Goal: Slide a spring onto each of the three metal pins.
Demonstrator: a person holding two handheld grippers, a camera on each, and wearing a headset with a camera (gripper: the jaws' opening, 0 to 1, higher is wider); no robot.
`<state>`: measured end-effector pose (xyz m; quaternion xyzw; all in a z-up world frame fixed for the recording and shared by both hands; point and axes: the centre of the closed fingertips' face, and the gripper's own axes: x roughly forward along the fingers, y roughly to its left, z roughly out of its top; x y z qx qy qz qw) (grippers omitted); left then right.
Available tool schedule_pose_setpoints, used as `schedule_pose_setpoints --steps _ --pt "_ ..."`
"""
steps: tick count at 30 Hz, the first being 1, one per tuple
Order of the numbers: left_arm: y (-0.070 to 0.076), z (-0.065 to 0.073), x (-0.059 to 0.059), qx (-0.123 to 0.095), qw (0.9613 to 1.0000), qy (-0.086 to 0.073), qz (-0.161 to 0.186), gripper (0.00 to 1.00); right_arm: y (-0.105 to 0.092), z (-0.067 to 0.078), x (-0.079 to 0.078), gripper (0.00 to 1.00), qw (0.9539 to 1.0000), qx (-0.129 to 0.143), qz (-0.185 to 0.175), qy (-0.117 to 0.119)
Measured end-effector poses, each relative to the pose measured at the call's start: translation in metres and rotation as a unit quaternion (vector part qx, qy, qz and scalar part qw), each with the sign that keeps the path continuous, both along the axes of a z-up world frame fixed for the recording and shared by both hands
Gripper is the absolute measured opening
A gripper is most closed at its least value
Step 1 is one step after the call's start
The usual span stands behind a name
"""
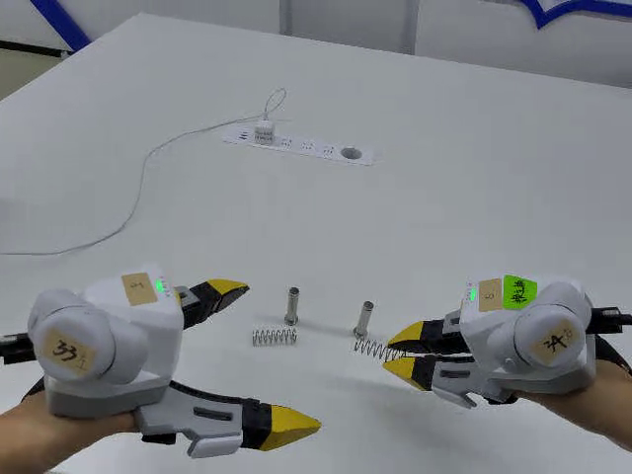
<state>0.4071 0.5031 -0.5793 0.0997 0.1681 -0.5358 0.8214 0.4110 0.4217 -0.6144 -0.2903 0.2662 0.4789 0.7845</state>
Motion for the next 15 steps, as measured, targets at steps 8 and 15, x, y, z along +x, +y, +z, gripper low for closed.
schedule_pose_setpoints --steps 8,15 --pt "-0.013 0.011 0.010 0.012 0.9986 -0.045 -0.025 0.92 0.011 0.018 -0.012 0.11 0.9985 -0.022 0.047 -0.020" --pt "-0.032 0.009 0.001 0.021 0.9964 -0.048 -0.067 0.83 0.019 0.029 -0.017 0.11 0.9975 -0.020 0.066 -0.017"
